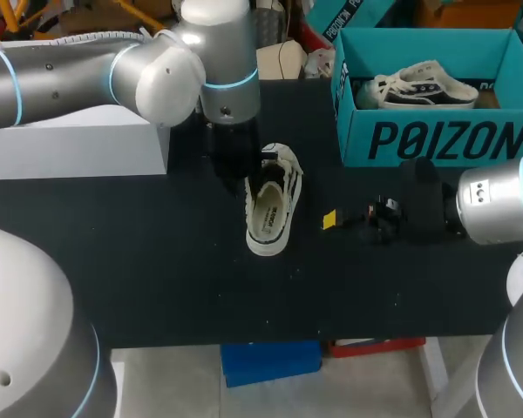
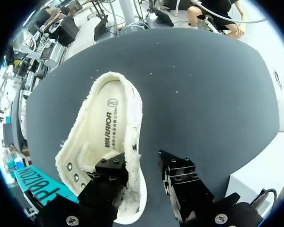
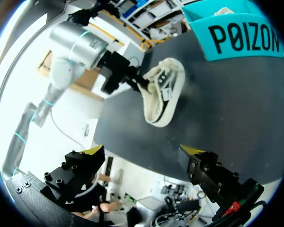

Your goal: Take the shoe out of the shoebox, open the shoe tongue, remove and reinsert the insole, then place the shoe into the shoebox

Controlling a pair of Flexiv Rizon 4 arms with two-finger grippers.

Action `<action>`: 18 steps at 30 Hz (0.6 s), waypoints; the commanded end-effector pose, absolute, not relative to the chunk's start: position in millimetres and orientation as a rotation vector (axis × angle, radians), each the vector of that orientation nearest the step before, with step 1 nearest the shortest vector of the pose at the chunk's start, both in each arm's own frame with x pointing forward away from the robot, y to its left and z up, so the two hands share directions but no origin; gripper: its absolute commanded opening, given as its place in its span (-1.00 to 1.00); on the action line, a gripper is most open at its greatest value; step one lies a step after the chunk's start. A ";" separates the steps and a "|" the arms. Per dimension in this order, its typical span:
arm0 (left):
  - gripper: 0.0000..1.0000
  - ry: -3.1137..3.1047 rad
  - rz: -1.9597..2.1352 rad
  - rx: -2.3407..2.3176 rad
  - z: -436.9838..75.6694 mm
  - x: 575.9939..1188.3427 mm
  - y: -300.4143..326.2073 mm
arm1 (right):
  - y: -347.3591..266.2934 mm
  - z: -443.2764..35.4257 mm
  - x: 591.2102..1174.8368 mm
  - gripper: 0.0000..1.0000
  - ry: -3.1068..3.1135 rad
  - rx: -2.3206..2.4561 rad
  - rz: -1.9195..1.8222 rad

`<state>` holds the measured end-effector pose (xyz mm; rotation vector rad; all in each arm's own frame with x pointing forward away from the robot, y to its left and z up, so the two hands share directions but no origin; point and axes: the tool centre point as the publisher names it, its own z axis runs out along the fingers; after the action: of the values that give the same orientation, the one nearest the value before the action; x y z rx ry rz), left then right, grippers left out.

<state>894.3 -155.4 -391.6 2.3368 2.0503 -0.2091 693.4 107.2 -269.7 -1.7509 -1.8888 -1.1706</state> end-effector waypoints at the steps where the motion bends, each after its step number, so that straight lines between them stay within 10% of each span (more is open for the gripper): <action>1: -0.30 2.058 -0.204 2.337 -405.7 894.1 -162.2 | 107.0 -269.0 692.9 1.00 -1.889 -1.751 -1.169; 13: -0.54 2.070 -0.189 2.334 -421.6 900.0 -168.0 | 107.0 -269.0 692.9 1.00 -1.889 -1.751 -1.169; 15: -0.98 2.068 -0.175 2.333 -423.0 901.4 -167.2 | 107.0 -269.0 692.9 1.00 -1.889 -1.751 -1.169; 18: -1.00 2.049 -0.131 2.361 -423.4 903.3 -165.7 | 107.0 -269.0 692.9 1.00 -1.889 -1.751 -1.169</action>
<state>903.1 -163.8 -419.3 2.3591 2.0424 -0.1500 693.4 107.2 -269.7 -1.7508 -1.8889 -1.1706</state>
